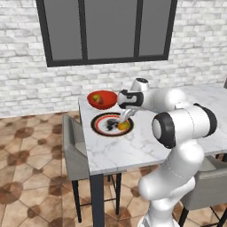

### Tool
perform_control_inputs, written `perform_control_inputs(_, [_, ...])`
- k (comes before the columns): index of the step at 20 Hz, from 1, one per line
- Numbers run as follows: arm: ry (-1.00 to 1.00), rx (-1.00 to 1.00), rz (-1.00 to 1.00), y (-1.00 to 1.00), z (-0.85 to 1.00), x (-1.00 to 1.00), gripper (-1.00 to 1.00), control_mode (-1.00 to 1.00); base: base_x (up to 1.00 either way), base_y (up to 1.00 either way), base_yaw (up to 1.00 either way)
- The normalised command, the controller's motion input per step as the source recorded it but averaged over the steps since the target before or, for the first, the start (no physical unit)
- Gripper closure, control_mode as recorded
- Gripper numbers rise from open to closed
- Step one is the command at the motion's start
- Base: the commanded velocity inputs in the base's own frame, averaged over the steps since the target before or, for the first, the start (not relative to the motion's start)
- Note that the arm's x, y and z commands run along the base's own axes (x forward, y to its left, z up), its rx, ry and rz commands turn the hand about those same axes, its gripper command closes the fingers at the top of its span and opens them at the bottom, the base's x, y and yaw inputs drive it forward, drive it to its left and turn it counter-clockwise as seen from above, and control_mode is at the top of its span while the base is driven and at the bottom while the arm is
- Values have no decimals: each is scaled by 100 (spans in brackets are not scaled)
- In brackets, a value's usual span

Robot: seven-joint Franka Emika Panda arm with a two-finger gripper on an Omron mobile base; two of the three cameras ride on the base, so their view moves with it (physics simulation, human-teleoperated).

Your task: Take the fruits from the plate on the dining counter and place two fruits in each bowl.

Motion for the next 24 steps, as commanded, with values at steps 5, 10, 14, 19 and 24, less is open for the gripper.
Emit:
perform_control_inputs(5, [9, -3, 12, 0, -42, 31, -100, -100, 0, 0, 0])
perform_control_inputs(10, [0, -8, 10, 5, -63, 37, -100, -100, 0, 0, 0])
perform_control_inputs(14, [0, -3, 7, 5, -36, 32, -100, -100, 0, 0, 0])
perform_control_inputs(19, [3, 0, 4, 3, -7, 10, -100, -100, 0, 0, 0])
perform_control_inputs(24, [5, 0, 2, 0, -17, 0, -100, -100, 0, 0, 0])
